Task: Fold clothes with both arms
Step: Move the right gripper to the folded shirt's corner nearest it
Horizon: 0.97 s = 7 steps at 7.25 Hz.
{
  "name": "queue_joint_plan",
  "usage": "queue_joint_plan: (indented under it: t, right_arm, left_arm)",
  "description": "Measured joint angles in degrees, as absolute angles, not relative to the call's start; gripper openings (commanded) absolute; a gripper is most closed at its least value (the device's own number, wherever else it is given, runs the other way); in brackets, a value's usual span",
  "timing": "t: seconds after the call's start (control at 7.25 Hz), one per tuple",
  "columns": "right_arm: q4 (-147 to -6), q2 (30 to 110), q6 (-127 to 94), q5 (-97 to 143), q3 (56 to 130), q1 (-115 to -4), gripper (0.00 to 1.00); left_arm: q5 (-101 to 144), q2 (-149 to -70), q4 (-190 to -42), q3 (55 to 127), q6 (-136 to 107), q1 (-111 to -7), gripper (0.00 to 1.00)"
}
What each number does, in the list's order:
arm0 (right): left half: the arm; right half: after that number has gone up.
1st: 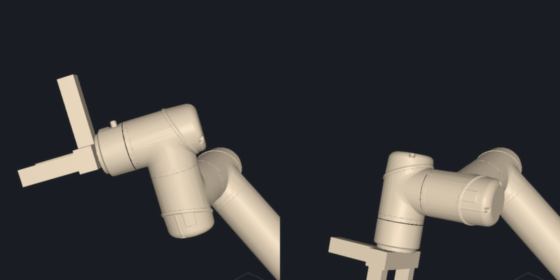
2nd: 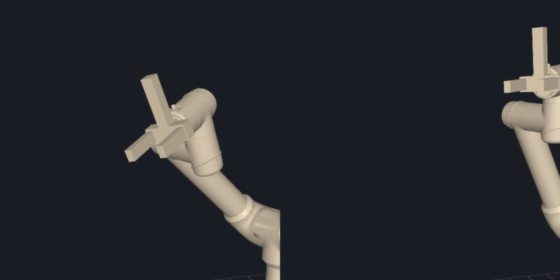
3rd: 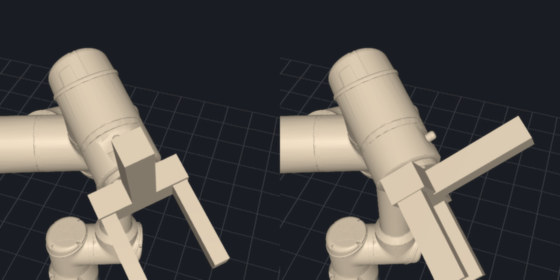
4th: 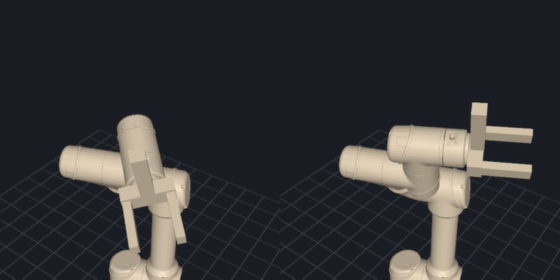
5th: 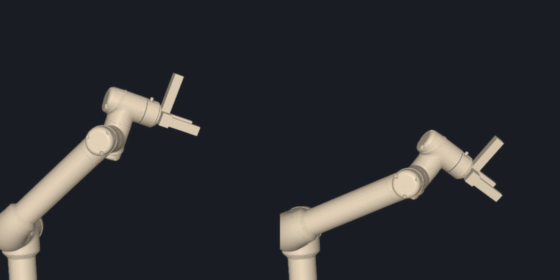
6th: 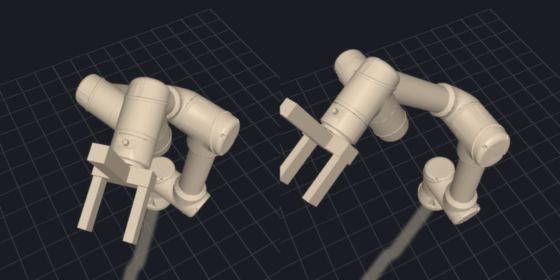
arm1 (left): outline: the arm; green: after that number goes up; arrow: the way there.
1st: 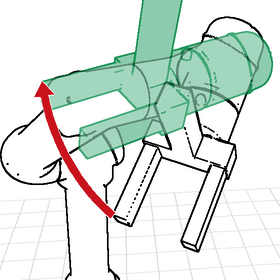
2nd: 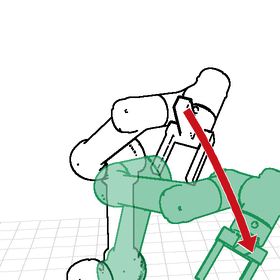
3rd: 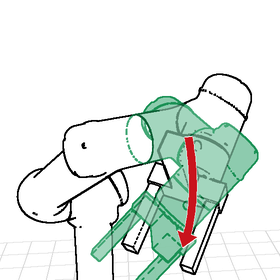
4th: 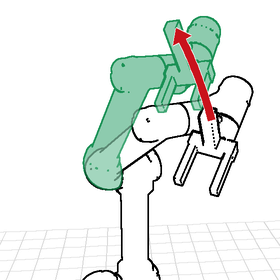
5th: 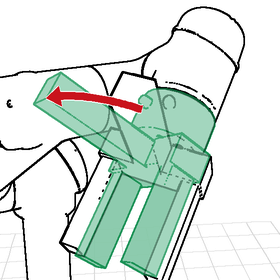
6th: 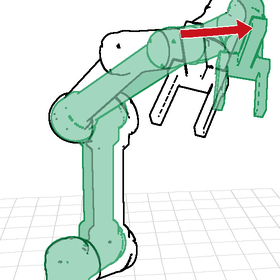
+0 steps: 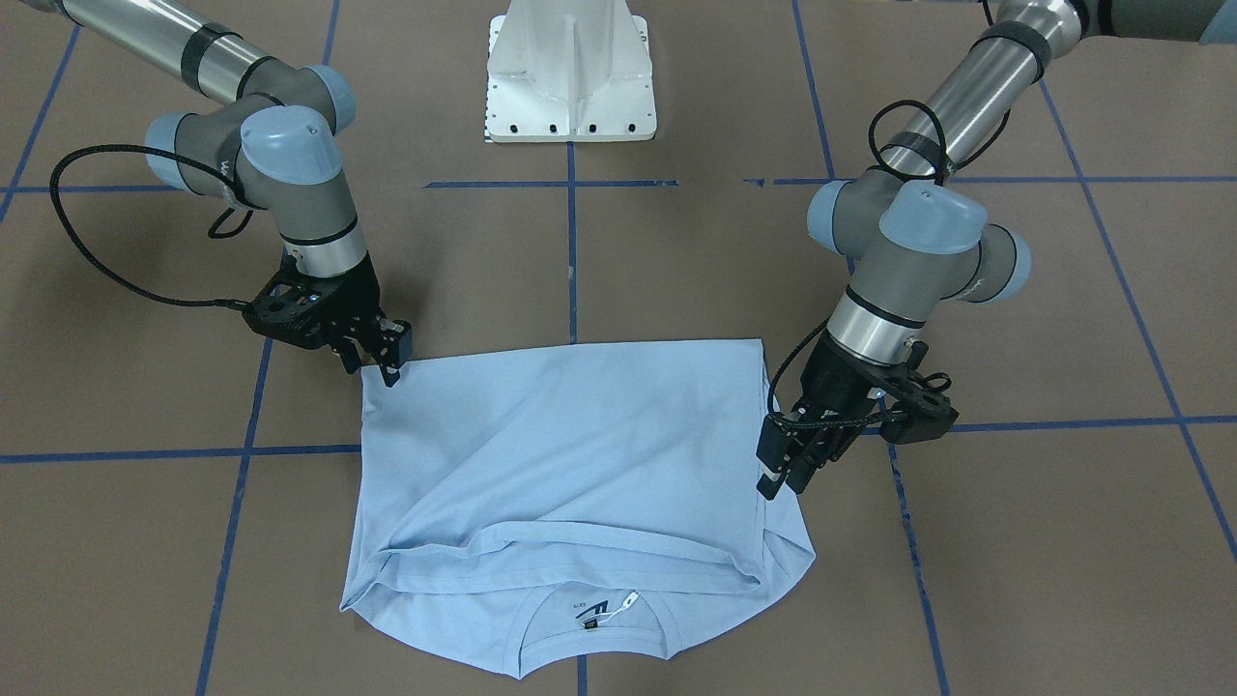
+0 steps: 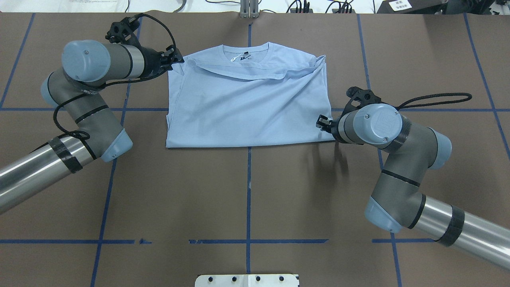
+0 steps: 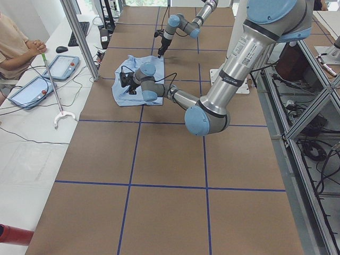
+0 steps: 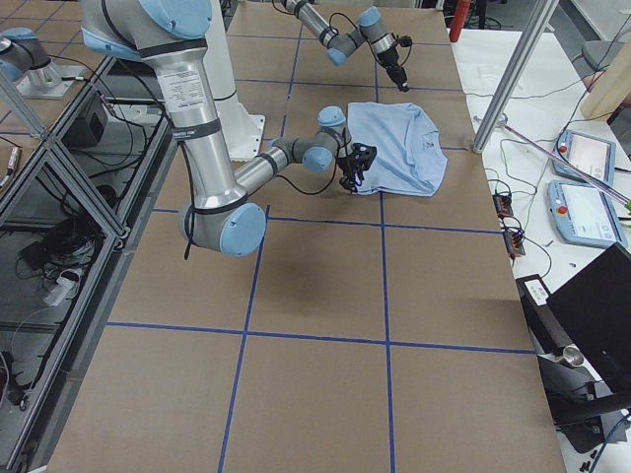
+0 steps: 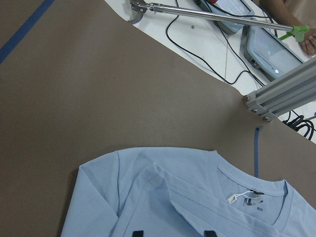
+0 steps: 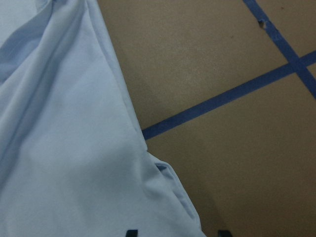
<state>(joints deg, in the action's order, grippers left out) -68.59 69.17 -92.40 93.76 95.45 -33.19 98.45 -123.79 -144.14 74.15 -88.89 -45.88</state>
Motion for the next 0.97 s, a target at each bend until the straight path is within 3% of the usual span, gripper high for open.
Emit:
queue_joint_plan:
  t: [0.14,0.28,0.41,0.97]
  right_arm:
    - [-68.6,69.2,-92.4,93.7,95.0,-33.0,0.58]
    - [-68.6,69.3,-92.5,93.7,94.7,-32.9,0.19]
    - [-68.6,69.4,-92.5,93.7,94.6,-32.8,0.00]
    - [-68.6,69.0,-92.5,93.8,95.0,-32.9,0.00]
  left_arm:
    - [98.4,-123.6,-144.2,74.1,-88.9,-45.9,0.52]
    - [98.4,-123.5,-144.2,74.1,-88.9,-45.9,0.52]
    - [98.4,-123.4,-144.2,74.1,-88.9,-45.9,0.52]
    - [98.4,-123.2,-144.2,74.0,-88.9,-45.9,0.51]
